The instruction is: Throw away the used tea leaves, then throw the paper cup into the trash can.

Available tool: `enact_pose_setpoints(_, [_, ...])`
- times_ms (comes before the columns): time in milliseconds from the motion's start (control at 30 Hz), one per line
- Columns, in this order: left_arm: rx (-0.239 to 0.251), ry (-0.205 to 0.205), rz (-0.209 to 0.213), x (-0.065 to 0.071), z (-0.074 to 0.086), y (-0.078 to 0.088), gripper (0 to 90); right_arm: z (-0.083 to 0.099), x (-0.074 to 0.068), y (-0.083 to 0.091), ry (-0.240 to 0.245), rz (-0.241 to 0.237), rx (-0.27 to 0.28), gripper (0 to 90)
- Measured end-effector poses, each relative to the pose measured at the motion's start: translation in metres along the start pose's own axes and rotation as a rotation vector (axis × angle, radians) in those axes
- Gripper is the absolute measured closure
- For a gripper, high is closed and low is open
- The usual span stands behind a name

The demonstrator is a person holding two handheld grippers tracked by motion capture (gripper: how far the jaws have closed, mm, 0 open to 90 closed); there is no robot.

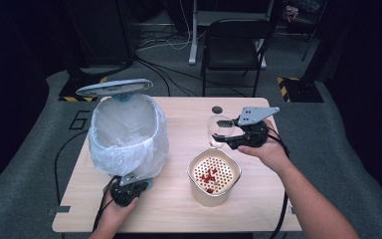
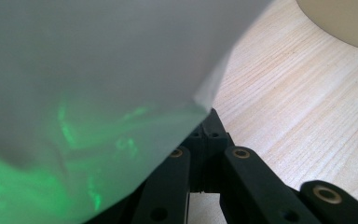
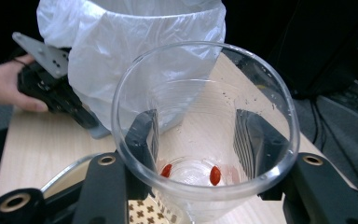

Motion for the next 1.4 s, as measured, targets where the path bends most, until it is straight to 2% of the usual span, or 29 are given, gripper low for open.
enact_pose_setpoints(67, [0.006, 0.022, -0.015, 0.000, 0.000, 0.000, 90.0, -0.002, 0.000, -0.001, -0.032, 0.003, 0.000, 50.0])
enact_pose_setpoints(100, [-0.001, -0.001, 0.001, 0.000, 0.000, 0.000, 90.0, -0.002, 0.000, -0.001, -0.040, 0.006, -0.004, 50.0])
enact_pose_setpoints(167, [0.005, 0.017, -0.011, 0.000, 0.000, 0.000, 90.0, -0.003, 0.000, -0.002, -0.051, 0.015, -0.008, 50.0])
enact_pose_setpoints(233, [0.000, 0.003, -0.002, 0.000, 0.000, 0.000, 90.0, -0.006, -0.002, -0.003, -0.070, 0.012, -0.013, 50.0])
enact_pose_setpoints(467, [0.004, 0.015, -0.010, 0.000, 0.000, 0.000, 90.0, -0.024, -0.010, -0.007, -0.090, 0.024, -0.009, 50.4])
enact_pose_setpoints(500, [0.000, 0.000, 0.000, 0.000, 0.000, 0.000, 90.0, -0.026, -0.011, -0.007, -0.096, 0.025, -0.012, 50.4])
enact_pose_setpoints(567, [0.006, 0.020, -0.013, 0.000, 0.000, 0.000, 90.0, -0.031, -0.014, -0.009, -0.107, 0.026, -0.015, 50.5])
enact_pose_setpoints(733, [0.004, 0.016, -0.010, 0.000, 0.000, 0.000, 90.0, -0.041, -0.019, -0.014, -0.117, 0.027, -0.020, 50.5])
enact_pose_setpoints(767, [-0.001, 0.003, -0.002, 0.000, 0.000, 0.000, 90.0, -0.043, -0.021, -0.016, -0.128, 0.030, -0.018, 50.5])
enact_pose_setpoints(900, [0.005, 0.019, -0.012, 0.000, 0.000, 0.000, 90.0, -0.052, -0.025, -0.023, -0.119, 0.028, -0.020, 50.5])
enact_pose_setpoints(1000, [0.006, 0.016, -0.008, 0.000, 0.000, 0.000, 90.0, -0.058, -0.026, -0.029, -0.113, 0.021, -0.016, 50.5])
enact_pose_setpoints(1133, [-0.011, -0.002, -0.020, -0.003, 0.001, 0.001, 90.0, -0.066, -0.025, -0.039, -0.131, 0.027, -0.014, 50.5])
enact_pose_setpoints(1167, [-0.005, 0.010, -0.014, -0.001, 0.001, 0.000, 90.0, -0.068, -0.024, -0.041, -0.130, 0.028, -0.016, 50.5])
enact_pose_setpoints(1233, [-0.006, -0.013, 0.000, -0.001, 0.001, 0.000, 90.0, -0.072, -0.024, -0.046, -0.134, 0.027, -0.009, 50.5])
enact_pose_setpoints(1300, [-0.006, 0.009, -0.016, -0.001, 0.001, 0.001, 90.0, -0.077, -0.024, -0.051, -0.132, 0.025, -0.001, 50.5])
enact_pose_setpoints(1367, [-0.011, -0.014, 0.000, -0.002, 0.001, 0.001, 90.0, -0.083, -0.025, -0.057, -0.126, 0.019, 0.005, 50.5])
enact_pose_setpoints(1400, [-0.009, -0.008, -0.006, -0.001, 0.001, 0.001, 90.0, -0.085, -0.025, -0.059, -0.120, 0.018, 0.004, 50.5])
Point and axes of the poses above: each handheld gripper's, and its own axes: y roughly backward along the jaws, z roughly out of its underside, x roughly to its right, the point moved 8 cm from there along -y, roughly forward along the jaws, and after that the axes turned 3 degrees about -y, right-handed, at the moved point
